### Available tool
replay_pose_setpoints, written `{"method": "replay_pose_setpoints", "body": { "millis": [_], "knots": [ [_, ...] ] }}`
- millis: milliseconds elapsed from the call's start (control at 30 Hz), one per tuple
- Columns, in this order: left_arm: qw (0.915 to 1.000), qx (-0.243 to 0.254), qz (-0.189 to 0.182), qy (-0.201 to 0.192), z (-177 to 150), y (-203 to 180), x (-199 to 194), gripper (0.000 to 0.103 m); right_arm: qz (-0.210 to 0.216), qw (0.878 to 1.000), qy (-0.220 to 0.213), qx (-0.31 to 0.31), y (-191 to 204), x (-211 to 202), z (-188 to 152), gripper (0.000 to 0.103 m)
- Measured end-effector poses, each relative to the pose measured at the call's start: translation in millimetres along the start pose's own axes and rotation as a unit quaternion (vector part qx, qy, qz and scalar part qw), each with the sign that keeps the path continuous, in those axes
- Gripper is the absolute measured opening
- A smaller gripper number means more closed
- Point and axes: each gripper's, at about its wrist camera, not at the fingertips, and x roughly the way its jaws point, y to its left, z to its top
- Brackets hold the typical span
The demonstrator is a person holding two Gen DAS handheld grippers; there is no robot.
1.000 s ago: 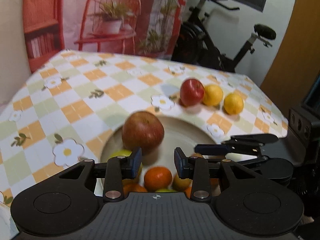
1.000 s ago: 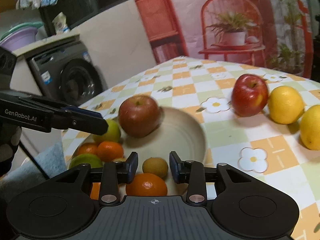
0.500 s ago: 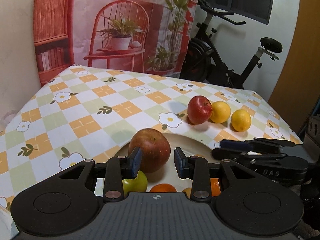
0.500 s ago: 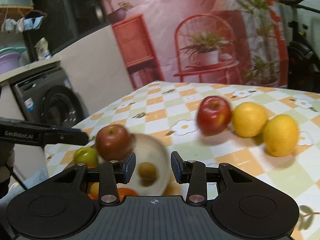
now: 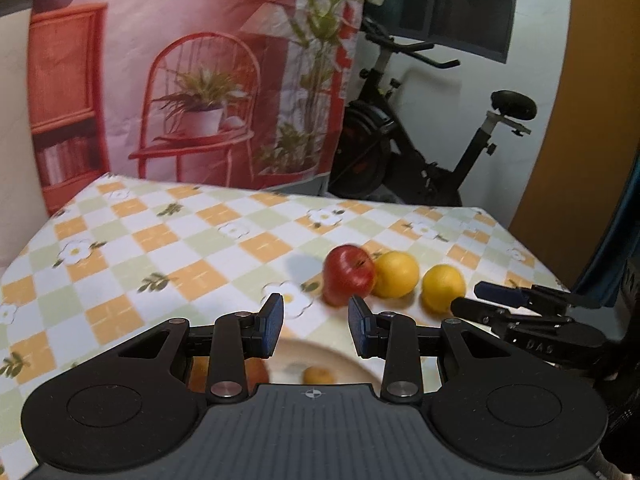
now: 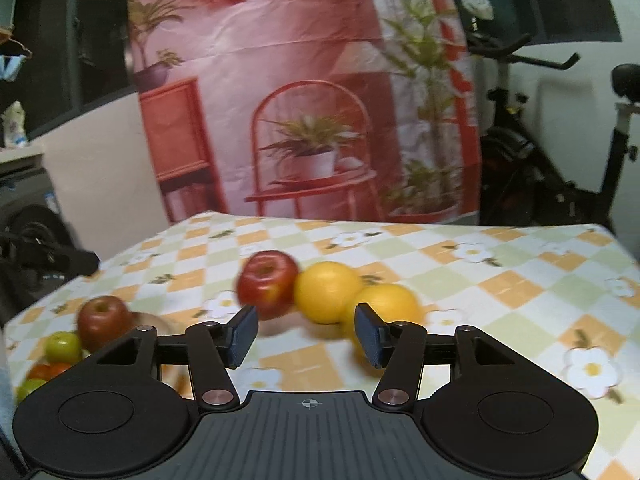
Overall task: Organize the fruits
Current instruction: 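Move both tools onto the large yellow orange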
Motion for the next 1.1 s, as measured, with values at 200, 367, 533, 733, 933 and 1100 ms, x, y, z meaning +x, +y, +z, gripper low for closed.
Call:
{"method": "replay_pose_setpoints", "body": {
  "millis": [200, 367, 533, 733, 933, 1100],
  "knots": [
    [0.9998, 0.018, -0.006, -0.006, 11, -19, 16, 0.040, -0.037, 0.999, 0.005, -0.019, -16, 5, -3, 0.063],
    [0.9993, 0.034, -0.012, -0.013, 20, -32, 27, 0.057, -0.049, 0.998, 0.008, -0.036, -23, 11, -4, 0.070],
    [0.9987, 0.041, -0.026, -0.017, 29, -44, 40, 0.057, -0.044, 0.998, 0.017, -0.038, -29, 17, -2, 0.072],
    [0.9975, 0.054, -0.046, -0.005, 32, -59, 59, 0.057, -0.034, 0.998, 0.024, -0.036, -38, 24, 2, 0.073],
    [0.9958, 0.046, -0.075, 0.027, 33, -67, 85, 0.052, -0.015, 0.998, 0.044, -0.036, -44, 34, 2, 0.073],
    [0.9921, 0.043, -0.098, 0.065, 35, -76, 111, 0.044, 0.003, 0.997, 0.068, -0.039, -46, 51, 6, 0.072]
  ]
}}
